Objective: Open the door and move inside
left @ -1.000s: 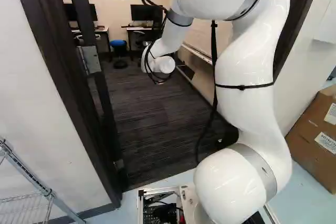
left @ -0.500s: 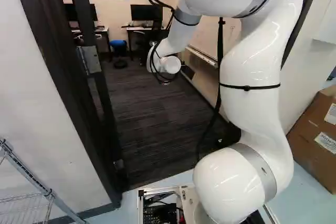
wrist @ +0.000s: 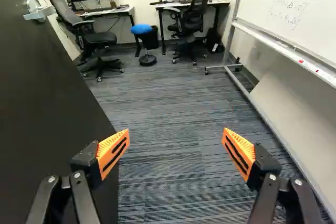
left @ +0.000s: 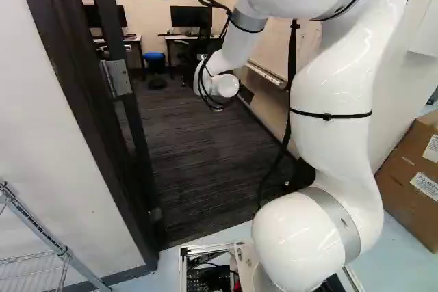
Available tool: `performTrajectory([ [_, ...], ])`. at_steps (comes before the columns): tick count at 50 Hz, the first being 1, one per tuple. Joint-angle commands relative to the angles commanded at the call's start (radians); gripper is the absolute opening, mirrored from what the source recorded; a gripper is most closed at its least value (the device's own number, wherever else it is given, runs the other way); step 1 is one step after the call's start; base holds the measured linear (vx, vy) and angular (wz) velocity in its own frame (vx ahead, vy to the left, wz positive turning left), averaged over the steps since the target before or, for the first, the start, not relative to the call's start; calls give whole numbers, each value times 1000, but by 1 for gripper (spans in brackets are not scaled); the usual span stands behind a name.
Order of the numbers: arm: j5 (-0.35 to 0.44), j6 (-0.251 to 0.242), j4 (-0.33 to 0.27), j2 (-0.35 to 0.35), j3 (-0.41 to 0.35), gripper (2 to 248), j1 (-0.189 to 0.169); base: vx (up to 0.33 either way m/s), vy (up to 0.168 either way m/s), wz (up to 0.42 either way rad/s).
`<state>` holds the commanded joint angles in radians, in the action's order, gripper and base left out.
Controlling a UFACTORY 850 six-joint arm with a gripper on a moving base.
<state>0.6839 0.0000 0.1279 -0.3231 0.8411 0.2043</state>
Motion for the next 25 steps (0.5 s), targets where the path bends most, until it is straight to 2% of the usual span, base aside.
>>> performTrajectory([
  [25, 32, 0, -22, 102, -128, 247, -35, 0, 0, 0],
])
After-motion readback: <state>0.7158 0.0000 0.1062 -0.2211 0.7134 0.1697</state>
